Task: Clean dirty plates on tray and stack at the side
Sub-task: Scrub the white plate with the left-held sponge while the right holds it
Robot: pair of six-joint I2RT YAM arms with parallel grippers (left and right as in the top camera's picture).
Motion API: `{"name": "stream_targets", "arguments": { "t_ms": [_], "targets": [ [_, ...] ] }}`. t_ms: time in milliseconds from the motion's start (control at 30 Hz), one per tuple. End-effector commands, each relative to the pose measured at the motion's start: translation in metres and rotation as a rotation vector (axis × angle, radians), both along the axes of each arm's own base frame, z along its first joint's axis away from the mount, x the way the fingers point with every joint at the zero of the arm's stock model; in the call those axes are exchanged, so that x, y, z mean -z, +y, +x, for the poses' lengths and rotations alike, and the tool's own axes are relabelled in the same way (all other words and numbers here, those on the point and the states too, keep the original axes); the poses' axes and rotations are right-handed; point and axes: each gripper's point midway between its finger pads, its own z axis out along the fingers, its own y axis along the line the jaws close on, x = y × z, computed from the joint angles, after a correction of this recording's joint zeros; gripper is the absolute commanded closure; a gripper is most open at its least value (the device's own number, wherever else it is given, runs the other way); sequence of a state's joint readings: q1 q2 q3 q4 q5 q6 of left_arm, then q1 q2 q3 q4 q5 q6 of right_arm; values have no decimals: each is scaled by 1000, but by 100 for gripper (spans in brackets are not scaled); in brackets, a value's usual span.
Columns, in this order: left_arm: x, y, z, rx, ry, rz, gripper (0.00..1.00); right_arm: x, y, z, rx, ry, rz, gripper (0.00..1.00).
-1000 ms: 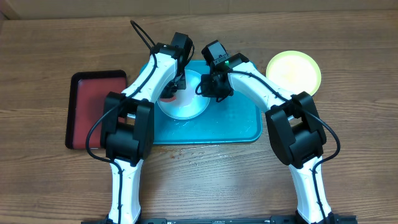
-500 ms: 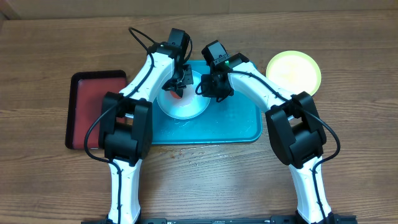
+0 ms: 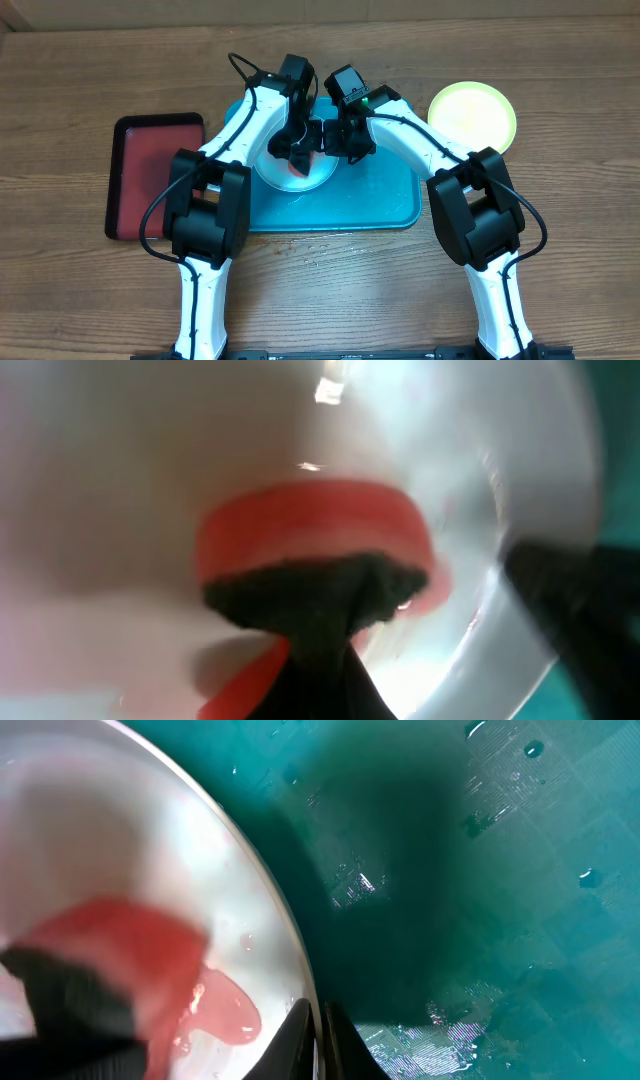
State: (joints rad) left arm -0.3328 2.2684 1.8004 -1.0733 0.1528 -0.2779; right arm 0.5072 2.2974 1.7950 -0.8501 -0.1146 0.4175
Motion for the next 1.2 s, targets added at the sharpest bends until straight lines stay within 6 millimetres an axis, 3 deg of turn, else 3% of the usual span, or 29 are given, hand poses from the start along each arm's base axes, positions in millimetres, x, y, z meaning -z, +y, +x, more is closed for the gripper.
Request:
{"name": "stream_targets", "arguments": {
  "t_ms": [0, 233, 333, 400, 533, 667, 933, 1033, 1167],
  "targets": [
    [4, 24, -15, 61, 23, 154, 96, 9, -12, -1, 7, 7, -54, 95],
    [-11, 93, 2, 71, -76, 565, 96, 9, -12, -1, 7, 7, -54, 95],
    [-22, 109, 16, 33, -154, 679, 96, 9, -12, -1, 7, 7, -54, 95],
    [-25, 110, 26, 16, -197, 688, 96, 9, -12, -1, 7, 7, -54, 95],
    [-20, 94, 42, -14, -262, 602, 96, 9, -12, -1, 7, 7, -54, 95],
    [-10, 60, 50, -22, -271, 395, 96, 9, -12, -1, 7, 7, -54, 95],
    [-7, -29, 33, 9, -152, -110, 96, 9, -12, -1, 7, 7, -54, 95],
    [-10, -44, 21, 24, -99, -192, 96, 9, -12, -1, 7, 7, -54, 95],
    [-8, -40, 4, 25, -26, -178, 96, 9, -12, -1, 7, 7, -54, 95]
  ]
}}
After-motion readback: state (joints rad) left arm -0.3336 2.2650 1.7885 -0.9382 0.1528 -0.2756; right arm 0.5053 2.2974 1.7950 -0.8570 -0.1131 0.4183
